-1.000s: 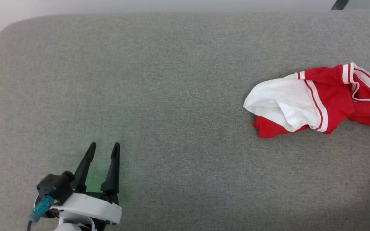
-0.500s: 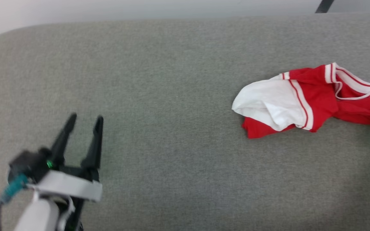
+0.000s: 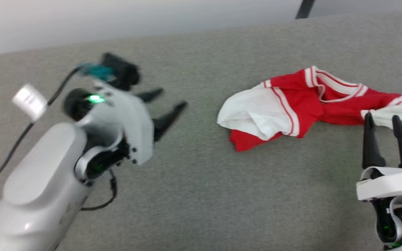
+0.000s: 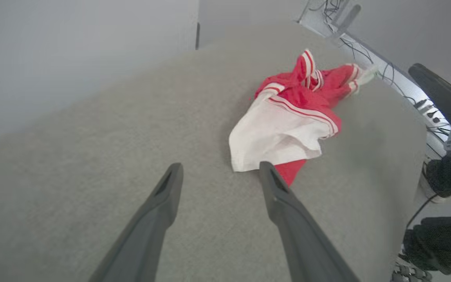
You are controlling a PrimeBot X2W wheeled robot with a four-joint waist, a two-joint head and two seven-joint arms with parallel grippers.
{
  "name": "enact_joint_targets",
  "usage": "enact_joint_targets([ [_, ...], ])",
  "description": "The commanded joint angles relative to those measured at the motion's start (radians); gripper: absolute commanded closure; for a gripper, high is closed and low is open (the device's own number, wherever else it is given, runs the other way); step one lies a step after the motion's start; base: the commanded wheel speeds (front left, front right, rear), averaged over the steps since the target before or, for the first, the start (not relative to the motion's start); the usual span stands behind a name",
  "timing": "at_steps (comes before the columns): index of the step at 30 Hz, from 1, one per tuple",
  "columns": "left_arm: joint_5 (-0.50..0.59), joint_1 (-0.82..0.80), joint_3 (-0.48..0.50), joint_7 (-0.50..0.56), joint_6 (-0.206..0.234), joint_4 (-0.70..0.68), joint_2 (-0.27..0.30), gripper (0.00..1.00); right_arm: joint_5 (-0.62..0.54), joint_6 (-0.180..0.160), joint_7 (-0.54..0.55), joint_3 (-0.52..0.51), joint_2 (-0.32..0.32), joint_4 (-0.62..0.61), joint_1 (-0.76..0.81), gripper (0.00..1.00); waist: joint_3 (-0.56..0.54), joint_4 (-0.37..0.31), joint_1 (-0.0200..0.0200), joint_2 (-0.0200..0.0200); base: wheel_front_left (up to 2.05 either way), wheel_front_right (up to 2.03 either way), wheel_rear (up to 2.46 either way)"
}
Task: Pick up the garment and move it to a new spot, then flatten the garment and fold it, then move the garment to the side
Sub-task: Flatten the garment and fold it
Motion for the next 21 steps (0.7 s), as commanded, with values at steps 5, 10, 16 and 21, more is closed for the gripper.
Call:
enact_joint_targets([
  [5,-0.214,-0.132,-0.070,0.222,0.000,0.155,-0.033,0.00,0.008,-0.001,0.004,0.048,0.028,-0.047,0.010,0.00,0.050,-0.107,0.0000,0.0000,0.00,0.00,0.00],
  [10,-0.286,-0.226,-0.086,0.286,0.000,0.311,-0.030,0.00,0.021,-0.001,-0.011,0.103,0.043,-0.056,-0.012,0.00,0.113,-0.198,0.0000,0.0000,0.00,0.00,0.00],
  [16,-0.343,-0.287,-0.084,0.308,0.000,0.444,-0.030,0.00,0.047,-0.001,-0.033,0.155,0.050,-0.034,-0.029,0.00,0.172,-0.285,0.0000,0.0000,0.00,0.00,0.00],
  [21,-0.379,-0.297,-0.101,0.307,0.000,0.490,-0.020,0.00,0.069,-0.001,-0.053,0.179,0.051,-0.010,-0.047,0.00,0.198,-0.320,0.0000,0.0000,0.00,0.00,0.00],
])
